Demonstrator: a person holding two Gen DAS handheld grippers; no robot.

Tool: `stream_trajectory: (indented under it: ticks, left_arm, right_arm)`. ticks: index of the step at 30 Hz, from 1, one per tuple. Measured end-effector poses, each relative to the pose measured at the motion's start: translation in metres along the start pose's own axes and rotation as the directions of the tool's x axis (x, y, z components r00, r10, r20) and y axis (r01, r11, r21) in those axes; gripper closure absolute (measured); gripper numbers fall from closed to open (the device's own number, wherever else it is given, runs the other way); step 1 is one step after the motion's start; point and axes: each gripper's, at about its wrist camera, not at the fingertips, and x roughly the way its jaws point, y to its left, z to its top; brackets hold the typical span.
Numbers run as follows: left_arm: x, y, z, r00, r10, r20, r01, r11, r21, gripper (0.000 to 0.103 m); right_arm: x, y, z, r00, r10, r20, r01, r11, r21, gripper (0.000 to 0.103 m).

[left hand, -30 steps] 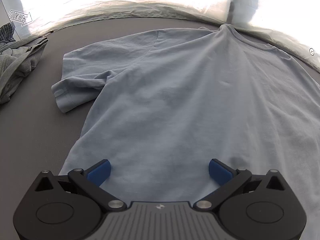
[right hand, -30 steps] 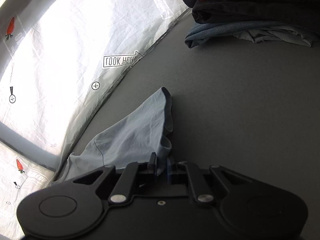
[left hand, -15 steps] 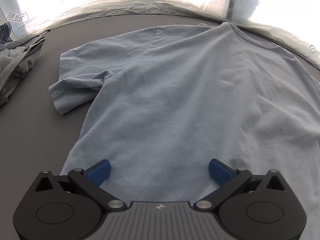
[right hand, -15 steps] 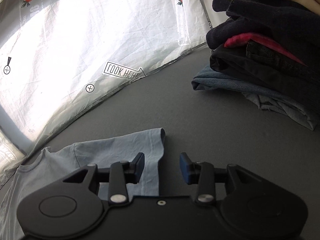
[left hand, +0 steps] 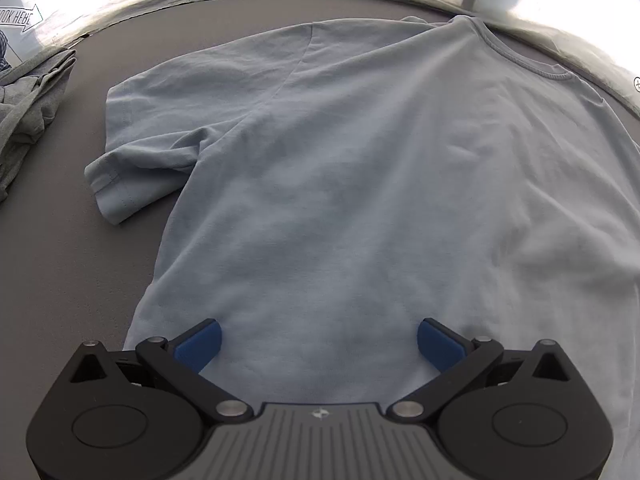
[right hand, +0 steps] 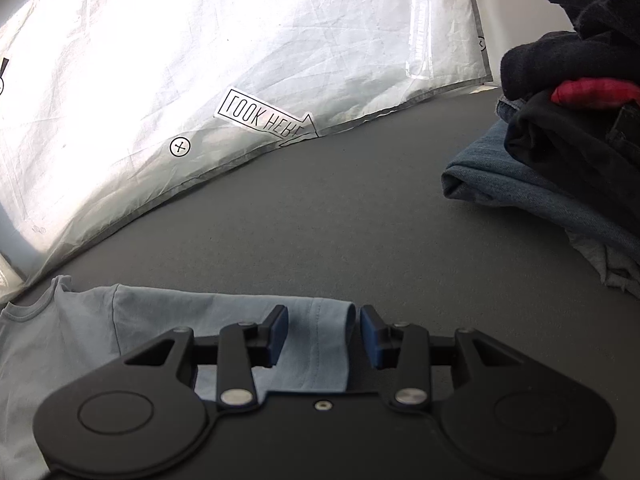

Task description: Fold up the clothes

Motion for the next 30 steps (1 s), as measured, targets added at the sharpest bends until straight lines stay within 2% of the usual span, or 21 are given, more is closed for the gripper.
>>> stream_trajectory:
  ticks: [1,2,5,8,17,27,28,30]
  left_arm:
    - [0.000,-0.001,0.000,1.000,0.000,-0.001,0.000,1.000,0.000,0.000]
    - [0.000,-0.001,0.000,1.000,0.000,-0.002,0.000,1.000,0.000,0.000]
    - [0.000,-0.002,0.002,1.000,0.000,-0.004,0.000,1.000,0.001,0.000]
    - [0.000,-0.002,0.003,1.000,0.000,-0.008,0.000,1.000,0.001,0.000]
    - [0.001,-0.003,0.005,1.000,-0.001,-0.024,0.001,1.000,0.002,0.000]
    - [0.001,-0.005,0.004,1.000,-0.002,-0.013,0.002,1.000,0.004,0.000]
    - [0.001,-0.005,0.003,1.000,-0.002,-0.010,0.002,1.000,0.004,0.000]
    - [0.000,-0.005,0.002,1.000,-0.002,-0.003,0.002,1.000,0.003,0.000]
  right_arm:
    - [0.002,0.001,0.000,1.000,-0.011,-0.001,0.011,1.000,-0.011,0.067]
    - [0.002,0.002,0.001,1.000,-0.014,-0.003,0.014,1.000,-0.026,0.077]
    - [0.002,0.003,0.000,1.000,-0.009,-0.002,0.009,0.998,-0.060,0.092]
    - [0.001,0.001,-0.001,1.000,-0.019,0.004,0.019,0.998,-0.060,0.096]
    - [0.001,-0.006,-0.002,0.998,-0.061,0.024,0.062,0.997,-0.052,0.098]
    - [0.004,0.001,0.009,0.993,-0.113,-0.027,0.112,0.993,-0.025,0.096]
    - [0.003,0.003,0.010,0.993,-0.118,-0.025,0.117,0.993,-0.026,0.095]
    - [-0.005,0.007,0.011,0.990,-0.143,-0.006,0.143,0.989,-0.038,0.084]
